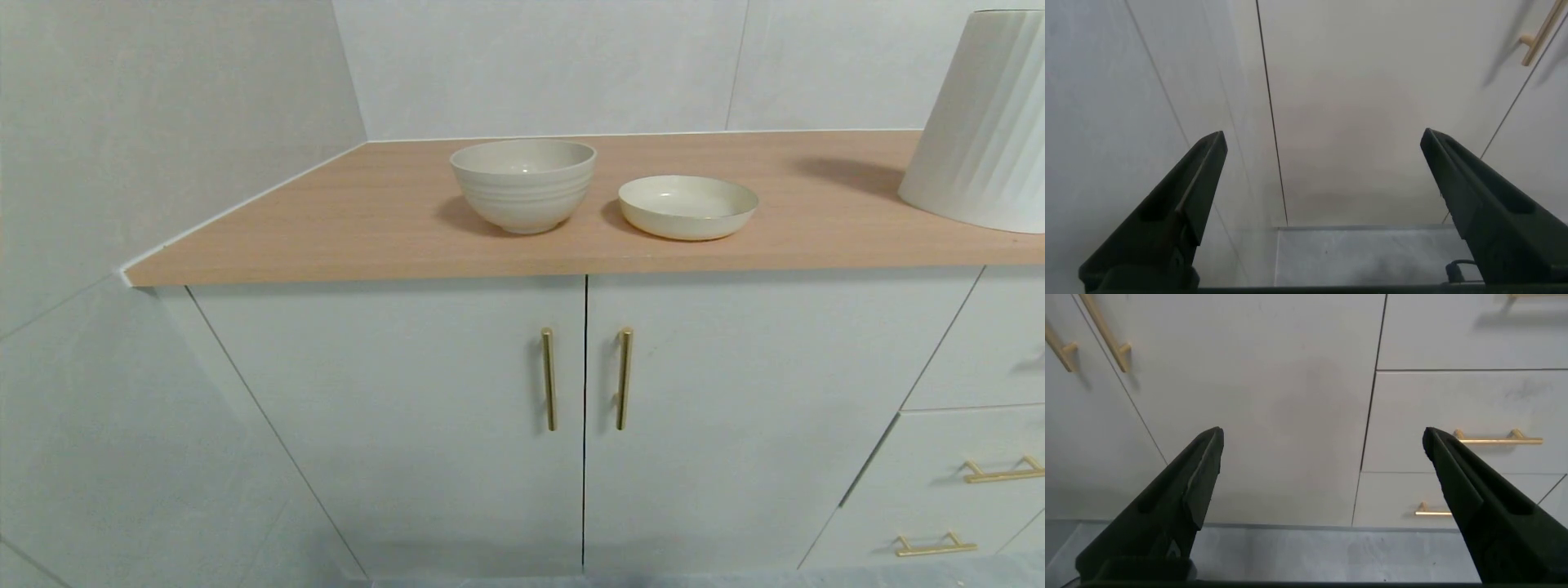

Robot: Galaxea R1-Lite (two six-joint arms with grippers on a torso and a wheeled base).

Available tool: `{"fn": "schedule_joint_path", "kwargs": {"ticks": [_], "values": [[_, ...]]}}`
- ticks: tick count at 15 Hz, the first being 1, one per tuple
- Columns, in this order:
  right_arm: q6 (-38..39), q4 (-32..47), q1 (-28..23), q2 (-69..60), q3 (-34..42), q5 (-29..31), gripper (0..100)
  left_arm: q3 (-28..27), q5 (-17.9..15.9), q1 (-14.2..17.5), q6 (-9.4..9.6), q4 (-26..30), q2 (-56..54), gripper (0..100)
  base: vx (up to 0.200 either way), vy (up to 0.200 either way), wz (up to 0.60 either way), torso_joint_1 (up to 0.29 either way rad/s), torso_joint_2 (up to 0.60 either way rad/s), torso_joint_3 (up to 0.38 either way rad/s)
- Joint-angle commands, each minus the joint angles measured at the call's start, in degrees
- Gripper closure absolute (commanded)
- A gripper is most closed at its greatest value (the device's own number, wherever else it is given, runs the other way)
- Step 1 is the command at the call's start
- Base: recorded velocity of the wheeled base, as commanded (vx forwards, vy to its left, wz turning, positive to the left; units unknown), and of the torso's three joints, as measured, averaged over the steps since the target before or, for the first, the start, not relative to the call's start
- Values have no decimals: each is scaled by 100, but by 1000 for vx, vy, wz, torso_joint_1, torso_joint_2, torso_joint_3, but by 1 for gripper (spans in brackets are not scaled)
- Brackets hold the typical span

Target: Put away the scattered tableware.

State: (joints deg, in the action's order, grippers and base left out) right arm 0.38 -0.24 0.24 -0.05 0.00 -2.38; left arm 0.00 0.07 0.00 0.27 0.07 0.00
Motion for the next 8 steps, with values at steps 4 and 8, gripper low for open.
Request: {"fn": "schedule_joint_path", "kwargs": {"ticks": [4, 8], "values": [[-20, -64, 2, 5, -9, 0, 0, 0, 1, 0, 0, 1, 0, 0, 0, 0, 0, 0, 0, 0], [226, 112, 107, 594, -694, -878, 0, 0, 1, 0, 0, 1, 0, 0, 0, 0, 0, 0, 0, 0]]}}
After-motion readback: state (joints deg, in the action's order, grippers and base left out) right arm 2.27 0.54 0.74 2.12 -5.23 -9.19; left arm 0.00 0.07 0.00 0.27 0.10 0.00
